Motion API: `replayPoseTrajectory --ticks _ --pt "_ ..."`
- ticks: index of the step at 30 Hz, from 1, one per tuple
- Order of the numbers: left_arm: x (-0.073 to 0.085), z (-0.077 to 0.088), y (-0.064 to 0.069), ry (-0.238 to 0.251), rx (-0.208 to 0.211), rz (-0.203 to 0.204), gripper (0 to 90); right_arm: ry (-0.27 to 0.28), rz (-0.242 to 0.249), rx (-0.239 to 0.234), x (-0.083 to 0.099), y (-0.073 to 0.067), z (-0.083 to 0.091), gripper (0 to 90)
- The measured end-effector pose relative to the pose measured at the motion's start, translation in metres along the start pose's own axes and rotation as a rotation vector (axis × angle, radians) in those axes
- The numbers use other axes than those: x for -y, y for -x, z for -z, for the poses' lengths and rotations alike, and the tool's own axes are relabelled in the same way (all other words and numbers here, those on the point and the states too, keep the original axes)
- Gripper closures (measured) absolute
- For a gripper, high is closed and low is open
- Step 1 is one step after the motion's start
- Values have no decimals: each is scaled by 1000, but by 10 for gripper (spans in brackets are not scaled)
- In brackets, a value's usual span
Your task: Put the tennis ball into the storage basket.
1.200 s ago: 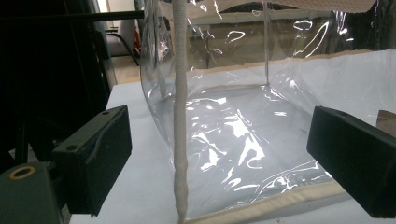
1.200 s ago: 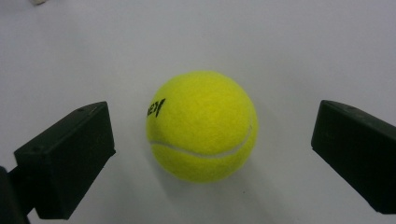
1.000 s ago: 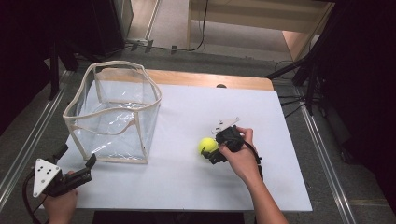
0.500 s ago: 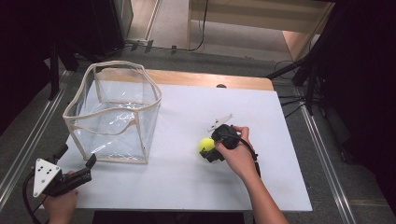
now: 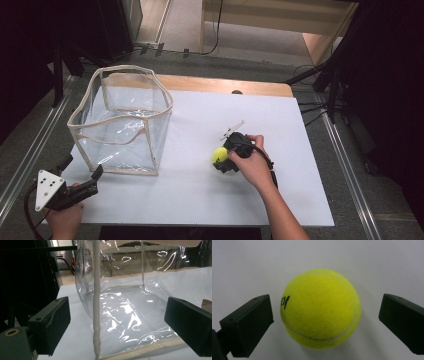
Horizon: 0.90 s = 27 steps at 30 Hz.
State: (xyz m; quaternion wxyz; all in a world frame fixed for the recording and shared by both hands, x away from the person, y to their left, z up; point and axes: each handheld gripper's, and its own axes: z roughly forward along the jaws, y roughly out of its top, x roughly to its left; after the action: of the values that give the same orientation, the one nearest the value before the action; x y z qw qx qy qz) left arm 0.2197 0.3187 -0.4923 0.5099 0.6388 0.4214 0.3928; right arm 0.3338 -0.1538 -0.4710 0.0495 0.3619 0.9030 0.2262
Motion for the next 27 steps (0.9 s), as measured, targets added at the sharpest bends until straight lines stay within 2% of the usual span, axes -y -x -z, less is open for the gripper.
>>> replayPoseTrajectory --ticks 2,3,12,14,25,27 --pt "0 0 0 0 0 0 69 2 0 -5 0 0 -1 3" --pt "0 0 0 0 0 0 69 -4 0 -2 -1 -1 -2 76" --pt "0 0 0 1 0 1 69 -36 9 -15 -3 -2 -9 79" --pt "0 0 0 1 0 1 69 -44 7 -4 -3 -2 -10 141" --pt "0 0 0 1 0 2 69 -60 -9 -19 -4 0 -16 145" --pt "0 0 0 1 0 2 69 -56 -8 -36 -4 1 -16 189"
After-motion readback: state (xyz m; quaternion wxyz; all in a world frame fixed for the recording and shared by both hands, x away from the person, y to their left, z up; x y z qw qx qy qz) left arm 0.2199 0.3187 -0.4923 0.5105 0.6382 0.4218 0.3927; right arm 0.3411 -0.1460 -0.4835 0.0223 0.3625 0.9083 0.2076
